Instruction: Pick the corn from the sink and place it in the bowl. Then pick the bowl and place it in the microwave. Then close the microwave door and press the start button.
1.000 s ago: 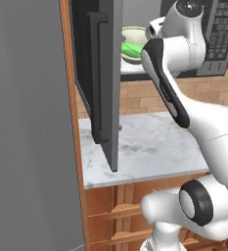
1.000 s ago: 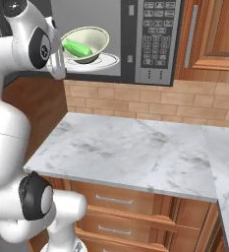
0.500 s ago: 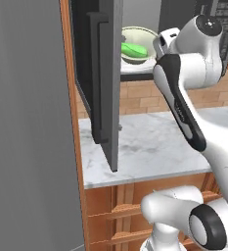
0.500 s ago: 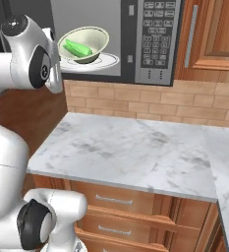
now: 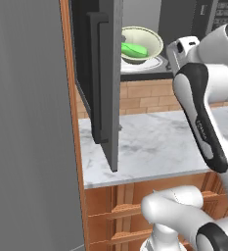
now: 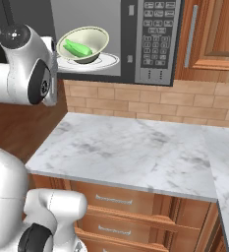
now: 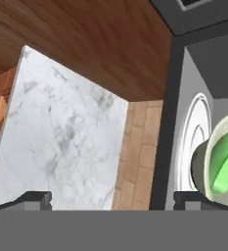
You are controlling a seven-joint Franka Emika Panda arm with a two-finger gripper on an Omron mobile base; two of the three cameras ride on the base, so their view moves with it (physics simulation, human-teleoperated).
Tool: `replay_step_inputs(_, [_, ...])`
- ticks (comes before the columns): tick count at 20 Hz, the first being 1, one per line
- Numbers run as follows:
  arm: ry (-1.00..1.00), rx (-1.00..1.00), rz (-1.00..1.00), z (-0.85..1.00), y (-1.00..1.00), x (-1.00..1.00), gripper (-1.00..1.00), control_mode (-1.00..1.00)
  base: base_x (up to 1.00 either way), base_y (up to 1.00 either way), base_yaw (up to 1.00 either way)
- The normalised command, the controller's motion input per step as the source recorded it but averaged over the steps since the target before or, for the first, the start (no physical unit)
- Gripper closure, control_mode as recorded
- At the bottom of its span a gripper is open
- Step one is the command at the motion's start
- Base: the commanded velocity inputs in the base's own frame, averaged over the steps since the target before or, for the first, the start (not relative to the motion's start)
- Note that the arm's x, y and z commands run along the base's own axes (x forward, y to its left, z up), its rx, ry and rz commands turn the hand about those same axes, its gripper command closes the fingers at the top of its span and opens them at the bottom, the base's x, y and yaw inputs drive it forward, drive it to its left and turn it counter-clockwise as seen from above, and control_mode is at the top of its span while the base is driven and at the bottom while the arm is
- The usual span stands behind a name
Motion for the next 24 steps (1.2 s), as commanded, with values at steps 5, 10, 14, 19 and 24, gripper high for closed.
replay_step_inputs(5, [0.0,0.23,0.03,-0.11,0.0,-0.82,-1.0,-1.0,0.0,0.0,0.0])
replay_step_inputs(10, [-0.03,0.18,0.15,-0.01,0.01,-0.73,-1.0,-1.0,0.0,0.0,0.0])
replay_step_inputs(14, [-0.04,0.14,0.3,0.0,0.11,-0.79,-1.0,-1.0,0.0,0.0,0.0])
replay_step_inputs(19, [-0.03,0.1,0.36,0.0,0.21,-0.95,-1.0,-1.0,0.0,0.0,0.0])
replay_step_inputs(24, [-0.05,0.0,0.31,0.0,0.57,-0.93,-1.0,-1.0,0.0,0.0,0.0])
